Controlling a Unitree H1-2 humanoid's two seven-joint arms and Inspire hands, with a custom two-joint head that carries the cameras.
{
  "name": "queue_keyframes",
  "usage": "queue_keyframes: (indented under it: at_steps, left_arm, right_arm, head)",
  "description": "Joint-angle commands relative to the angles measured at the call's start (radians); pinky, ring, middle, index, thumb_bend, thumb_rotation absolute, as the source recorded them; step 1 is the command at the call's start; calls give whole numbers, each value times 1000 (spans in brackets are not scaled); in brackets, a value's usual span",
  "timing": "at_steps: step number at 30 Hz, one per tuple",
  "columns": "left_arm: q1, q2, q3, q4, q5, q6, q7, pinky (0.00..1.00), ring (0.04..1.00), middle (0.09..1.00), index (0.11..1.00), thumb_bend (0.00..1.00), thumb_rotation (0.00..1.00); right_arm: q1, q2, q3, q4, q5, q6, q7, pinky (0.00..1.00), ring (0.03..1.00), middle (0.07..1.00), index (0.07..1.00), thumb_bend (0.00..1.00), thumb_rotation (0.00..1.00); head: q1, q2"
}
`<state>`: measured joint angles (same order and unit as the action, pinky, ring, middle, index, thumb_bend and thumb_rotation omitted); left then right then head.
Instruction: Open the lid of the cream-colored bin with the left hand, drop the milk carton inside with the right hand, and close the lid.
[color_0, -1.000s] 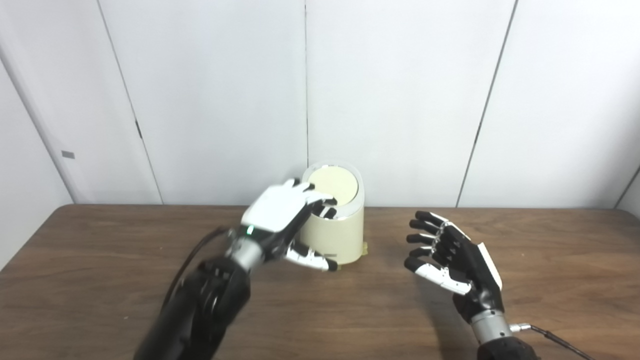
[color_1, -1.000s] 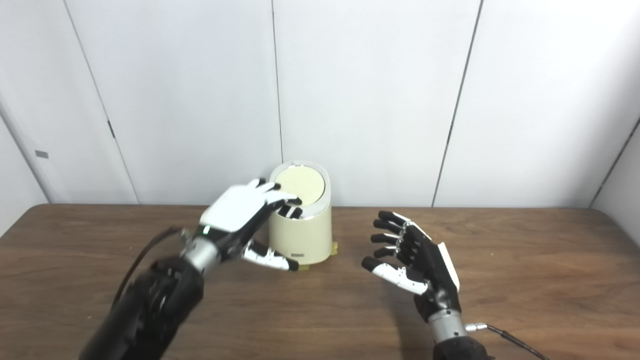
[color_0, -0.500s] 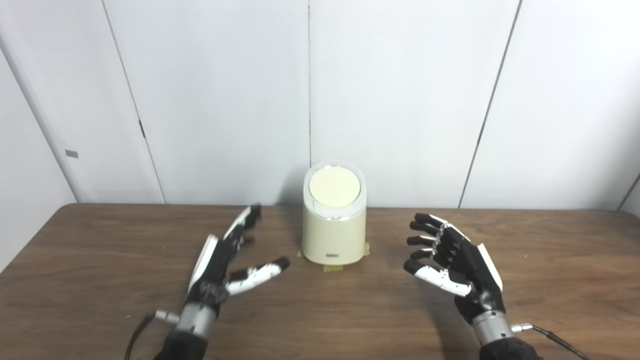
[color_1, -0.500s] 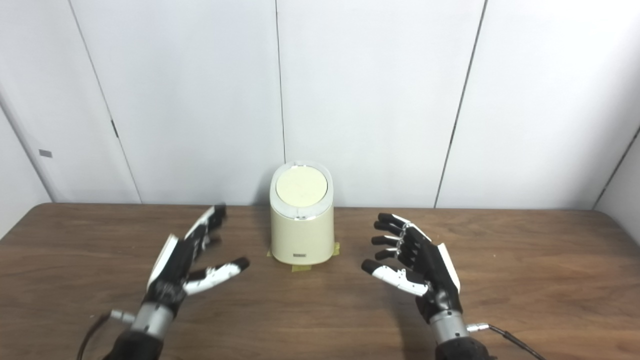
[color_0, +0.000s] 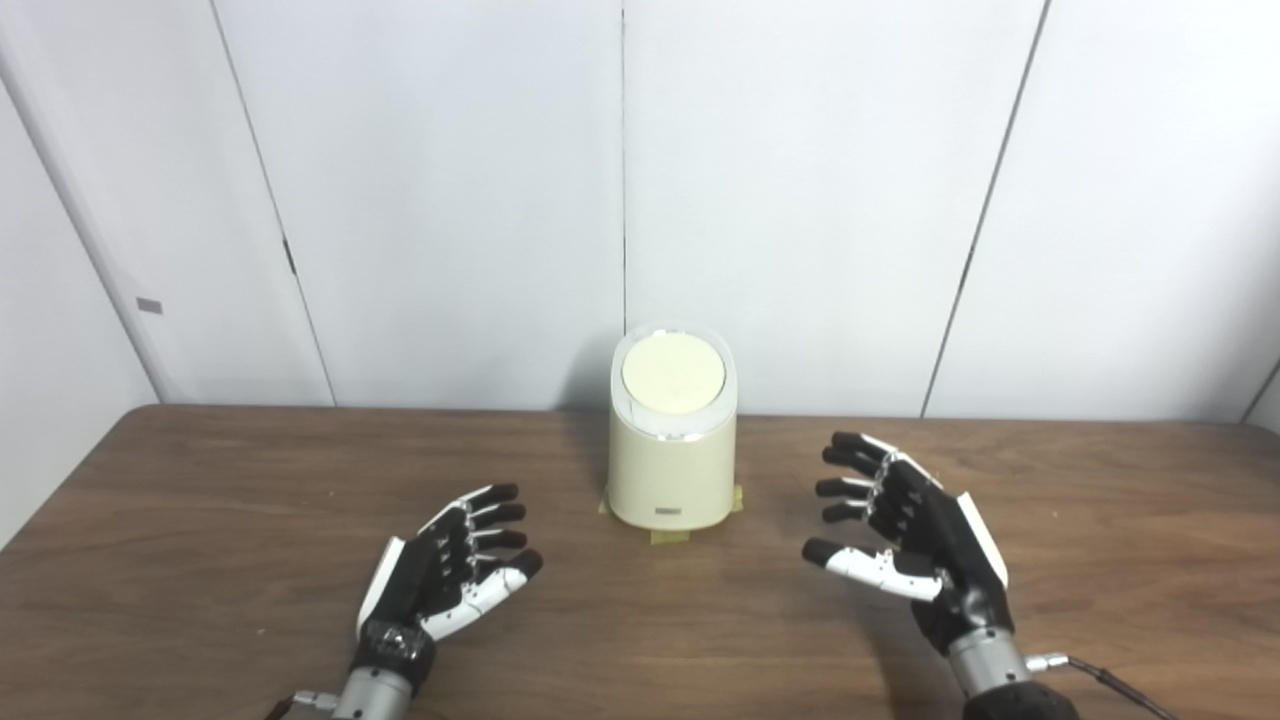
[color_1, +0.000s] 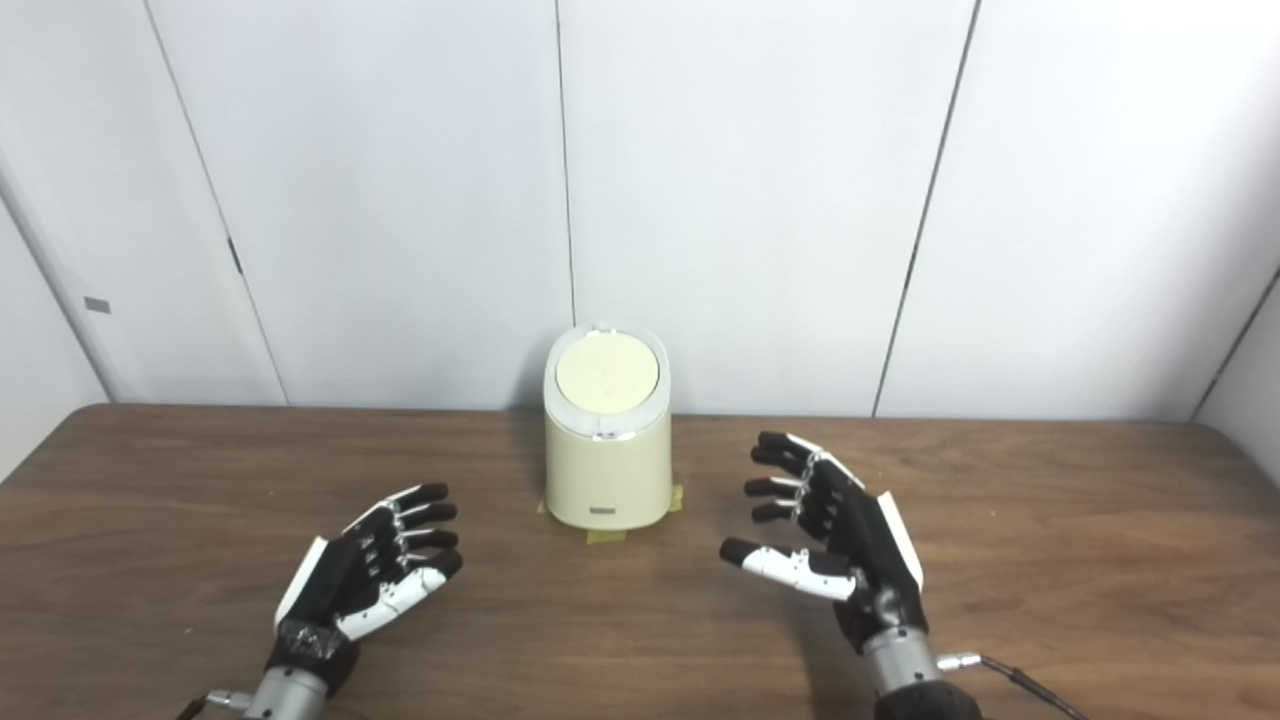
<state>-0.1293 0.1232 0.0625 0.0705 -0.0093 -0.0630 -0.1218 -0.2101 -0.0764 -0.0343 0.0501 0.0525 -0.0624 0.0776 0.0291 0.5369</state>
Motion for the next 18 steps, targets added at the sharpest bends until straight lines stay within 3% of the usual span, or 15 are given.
queue_keyframes:
  at_steps: [1,7,18]
  left_arm:
    - [-24,9,2,-33,-13,-32,5,577,708,781,800,766,294]
    - [-20,15,-5,-59,-15,-23,-4,582,719,791,813,745,277]
    - [-14,9,-10,-73,-23,-15,-2,603,716,789,806,757,263]
  right_arm:
    - [-31,0,2,-36,0,-19,-2,562,668,772,768,772,151]
    - [-28,-1,3,-50,-5,-12,-7,594,680,774,782,783,189]
    - [-27,13,3,-63,23,7,-1,559,669,773,763,786,149]
  head:
    - [-2,1]
    - [-4,9]
    - [-8,11]
